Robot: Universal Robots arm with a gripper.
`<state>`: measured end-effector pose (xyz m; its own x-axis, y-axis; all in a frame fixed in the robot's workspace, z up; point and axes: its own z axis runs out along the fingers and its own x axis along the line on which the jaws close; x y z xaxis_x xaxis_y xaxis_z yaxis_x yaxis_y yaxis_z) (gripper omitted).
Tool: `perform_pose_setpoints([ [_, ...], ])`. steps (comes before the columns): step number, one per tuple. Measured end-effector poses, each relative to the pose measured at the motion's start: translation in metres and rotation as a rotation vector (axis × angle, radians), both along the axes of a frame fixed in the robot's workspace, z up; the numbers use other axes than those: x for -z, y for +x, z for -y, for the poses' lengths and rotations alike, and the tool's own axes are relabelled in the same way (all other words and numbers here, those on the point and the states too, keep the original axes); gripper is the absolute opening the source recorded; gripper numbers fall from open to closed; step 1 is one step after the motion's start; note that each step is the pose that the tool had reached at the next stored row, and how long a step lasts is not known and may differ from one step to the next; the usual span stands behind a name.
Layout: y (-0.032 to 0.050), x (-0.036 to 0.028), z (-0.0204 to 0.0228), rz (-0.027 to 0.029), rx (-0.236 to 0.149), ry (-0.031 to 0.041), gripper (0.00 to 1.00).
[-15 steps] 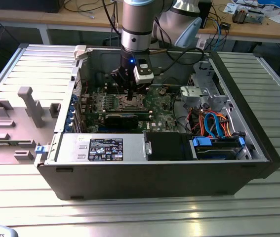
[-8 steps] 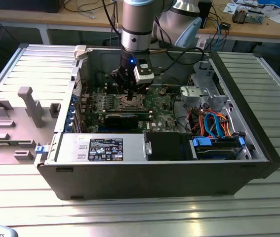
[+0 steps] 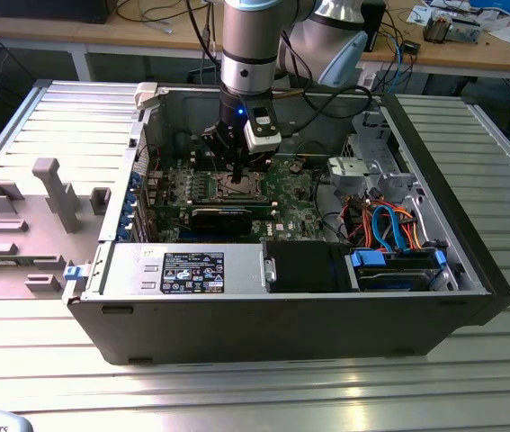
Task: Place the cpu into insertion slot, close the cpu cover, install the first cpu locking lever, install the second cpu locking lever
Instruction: 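Install the first cpu locking lever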
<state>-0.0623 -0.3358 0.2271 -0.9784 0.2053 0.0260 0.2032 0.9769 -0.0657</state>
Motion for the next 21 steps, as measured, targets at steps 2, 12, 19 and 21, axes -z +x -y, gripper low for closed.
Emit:
perform_pose_setpoints([
  [2, 0.0, 0.0, 0.0, 0.0, -0.002, 0.0, 0.11],
  [12, 0.0, 0.0, 0.0, 0.0, -0.007, 0.0, 0.11],
  [19, 0.0, 0.0001, 0.0, 0.0, -0.011, 0.0, 0.11],
  [21, 0.0, 0.0001, 0.0, 0.0, -0.012, -0.0001, 0.11],
])
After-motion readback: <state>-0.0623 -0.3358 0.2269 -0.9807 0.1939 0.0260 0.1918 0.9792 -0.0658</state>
